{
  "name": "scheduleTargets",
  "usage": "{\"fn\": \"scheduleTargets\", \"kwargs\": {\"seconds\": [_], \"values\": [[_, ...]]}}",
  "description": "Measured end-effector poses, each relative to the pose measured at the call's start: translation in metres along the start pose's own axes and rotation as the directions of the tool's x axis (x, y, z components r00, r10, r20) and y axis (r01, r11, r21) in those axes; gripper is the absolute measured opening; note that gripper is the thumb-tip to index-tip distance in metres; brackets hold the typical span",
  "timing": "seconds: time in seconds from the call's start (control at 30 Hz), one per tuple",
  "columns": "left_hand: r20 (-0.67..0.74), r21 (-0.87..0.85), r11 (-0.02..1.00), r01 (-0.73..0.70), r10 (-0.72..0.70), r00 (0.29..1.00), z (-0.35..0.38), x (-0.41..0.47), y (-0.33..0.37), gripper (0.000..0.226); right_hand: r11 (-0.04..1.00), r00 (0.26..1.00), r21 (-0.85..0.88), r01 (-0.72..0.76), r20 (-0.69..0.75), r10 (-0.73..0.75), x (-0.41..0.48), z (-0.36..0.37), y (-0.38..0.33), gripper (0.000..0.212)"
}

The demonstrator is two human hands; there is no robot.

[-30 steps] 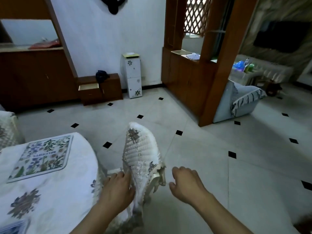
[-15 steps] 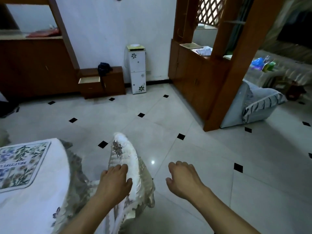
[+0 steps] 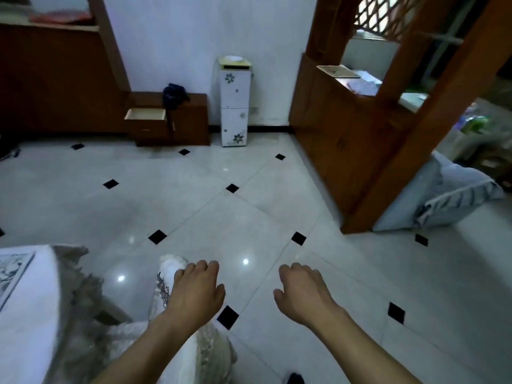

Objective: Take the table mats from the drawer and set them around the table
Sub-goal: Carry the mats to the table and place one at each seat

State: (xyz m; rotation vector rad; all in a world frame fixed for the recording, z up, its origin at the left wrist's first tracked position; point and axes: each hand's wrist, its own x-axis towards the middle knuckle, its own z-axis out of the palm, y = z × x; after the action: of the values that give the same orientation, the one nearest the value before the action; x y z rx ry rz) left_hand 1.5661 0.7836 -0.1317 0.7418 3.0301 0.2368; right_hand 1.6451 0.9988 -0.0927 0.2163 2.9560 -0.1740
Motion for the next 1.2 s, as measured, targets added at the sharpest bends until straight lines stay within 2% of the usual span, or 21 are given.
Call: {"fn": "scheduleTargets", "kwargs": {"seconds": [0.17, 0.33, 0.47, 0.67, 0.77, 0.9, 1.0, 1.1, 1.2], "values": [[-0.026, 0.005, 0.965, 0.261, -0.261, 0.965, 0.008, 0.041, -0.015, 0.019, 0.971, 0.971, 0.006, 0.238, 0.034, -0.238, 0.1, -0.002, 0.009, 0.024], [-0.047, 0.004, 0.852, 0.523, -0.522, 0.851, 0.006, 0.059, -0.014, 0.023, 0.866, 0.865, -0.015, 0.501, 0.05, -0.499, 0.191, -0.025, 0.021, 0.023], [-0.052, 0.054, 0.752, 0.657, -0.655, 0.754, -0.002, 0.066, -0.007, 0.027, 0.755, 0.754, -0.025, 0.656, 0.07, -0.653, 0.247, -0.042, 0.014, 0.016], [-0.066, 0.018, 0.57, 0.821, -0.819, 0.57, -0.02, 0.088, -0.023, 0.026, 0.587, 0.583, 0.036, 0.809, 0.086, -0.808, 0.303, -0.049, -0.039, 0.017], [-0.036, 0.003, 0.527, 0.85, -0.849, 0.527, -0.017, 0.108, -0.053, 0.024, 0.544, 0.539, 0.042, 0.838, 0.101, -0.837, 0.332, -0.05, -0.063, 0.016], [-0.052, -0.031, 0.529, 0.848, -0.848, 0.527, -0.012, 0.161, -0.104, 0.025, 0.558, 0.555, -0.003, 0.83, 0.112, -0.824, 0.394, -0.057, -0.088, 0.015], [-0.03, -0.073, 0.555, 0.829, -0.832, 0.555, -0.007, 0.203, -0.142, 0.027, 0.584, 0.582, -0.021, 0.811, 0.117, -0.804, 0.445, -0.068, -0.105, 0.013], [-0.018, 0.026, 0.606, 0.795, -0.795, 0.607, -0.008, 0.242, -0.177, 0.031, 0.594, 0.594, -0.027, 0.804, 0.084, -0.8, 0.489, -0.079, -0.131, 0.016], [0.005, 0.033, 0.597, 0.801, -0.802, 0.598, -0.018, 0.273, -0.209, 0.03, 0.592, 0.591, -0.021, 0.806, 0.075, -0.803, 0.528, -0.082, -0.159, 0.02]]}}
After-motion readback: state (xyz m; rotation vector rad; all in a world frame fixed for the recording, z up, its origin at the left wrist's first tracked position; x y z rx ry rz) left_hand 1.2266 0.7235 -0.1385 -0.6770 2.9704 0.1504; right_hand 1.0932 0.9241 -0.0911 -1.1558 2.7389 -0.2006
